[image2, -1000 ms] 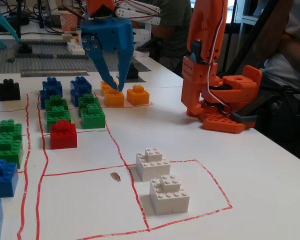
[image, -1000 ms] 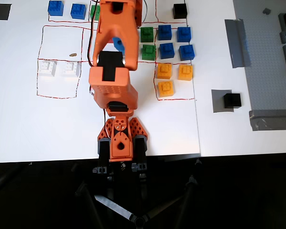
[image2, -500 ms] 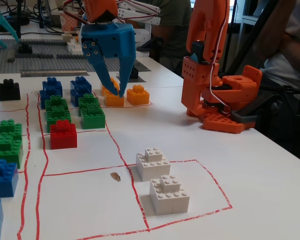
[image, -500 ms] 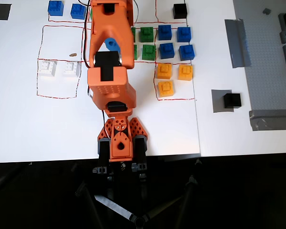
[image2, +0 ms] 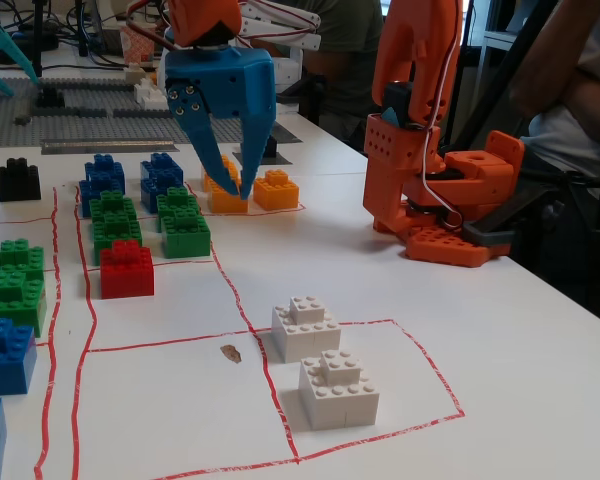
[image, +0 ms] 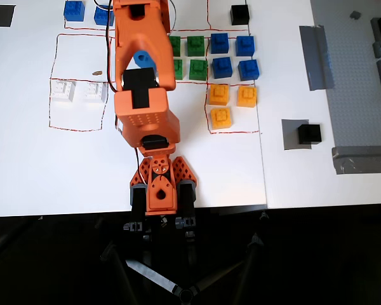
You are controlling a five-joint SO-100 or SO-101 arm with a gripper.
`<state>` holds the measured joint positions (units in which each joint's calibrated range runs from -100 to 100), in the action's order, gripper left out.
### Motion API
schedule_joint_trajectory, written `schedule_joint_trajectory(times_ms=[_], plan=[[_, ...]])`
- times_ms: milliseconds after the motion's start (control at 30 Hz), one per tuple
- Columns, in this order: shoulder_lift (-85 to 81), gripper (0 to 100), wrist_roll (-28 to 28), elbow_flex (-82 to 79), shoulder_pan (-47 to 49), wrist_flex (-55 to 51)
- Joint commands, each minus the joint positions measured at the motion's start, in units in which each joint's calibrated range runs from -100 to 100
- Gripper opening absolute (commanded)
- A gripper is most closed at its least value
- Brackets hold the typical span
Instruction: Grab the block and put it in the grey marker
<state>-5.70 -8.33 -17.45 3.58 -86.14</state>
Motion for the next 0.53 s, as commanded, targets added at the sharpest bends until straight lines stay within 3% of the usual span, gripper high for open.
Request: schedule_joint_trajectory(times_ms=[0,500], plan=[[-5.5,0,-0.7,5.3,0.7,0.3],[-5.7,0,-1.0,5.1,2.0,0.3]])
